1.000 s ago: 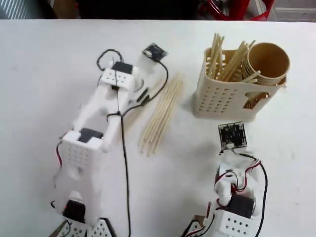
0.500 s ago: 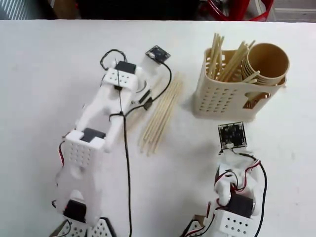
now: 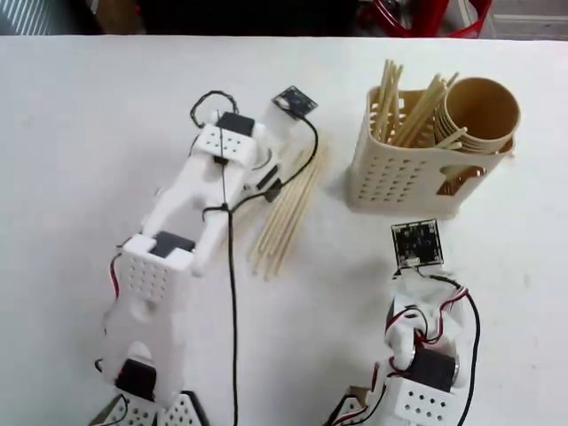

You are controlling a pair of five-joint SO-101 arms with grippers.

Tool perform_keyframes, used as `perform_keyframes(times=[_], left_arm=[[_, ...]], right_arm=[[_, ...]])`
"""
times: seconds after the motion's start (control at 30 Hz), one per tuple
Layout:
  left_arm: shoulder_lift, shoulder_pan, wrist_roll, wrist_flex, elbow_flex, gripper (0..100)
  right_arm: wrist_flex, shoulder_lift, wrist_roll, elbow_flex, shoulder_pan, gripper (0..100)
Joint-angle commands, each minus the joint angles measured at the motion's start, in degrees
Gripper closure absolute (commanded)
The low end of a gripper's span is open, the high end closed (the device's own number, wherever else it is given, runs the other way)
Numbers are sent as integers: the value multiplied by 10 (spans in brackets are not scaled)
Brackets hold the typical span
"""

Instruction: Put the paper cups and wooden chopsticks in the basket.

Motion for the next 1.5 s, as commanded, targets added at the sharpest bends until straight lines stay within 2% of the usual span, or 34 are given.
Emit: perform_keyframes(times=[0.0, 0.1, 0.3, 0.47, 0.67, 0.93, 1.1, 1.3, 1.47], left_arm=[[-17, -4, -3, -25, -6, 785], [2, -22, -5, -40, -11, 786], [71, -18, -4, 10, -93, 793], [136, -13, -1, 77, -195, 881], [179, -21, 65, 193, -312, 980], [179, -22, 67, 302, -505, 978], [169, -12, 68, 303, -588, 978], [97, 19, 112, 303, -571, 978], [-37, 37, 124, 303, -392, 979]], right_arm=[[3, -7, 7, 4, -3, 981], [3, -7, 7, 4, -3, 981], [3, -7, 7, 4, -3, 981], [3, -7, 7, 4, -3, 981], [3, -7, 7, 4, -3, 981], [3, -7, 7, 4, -3, 981], [3, -7, 7, 4, -3, 981], [2, -7, 7, 4, -3, 981], [2, -7, 7, 4, -3, 981]])
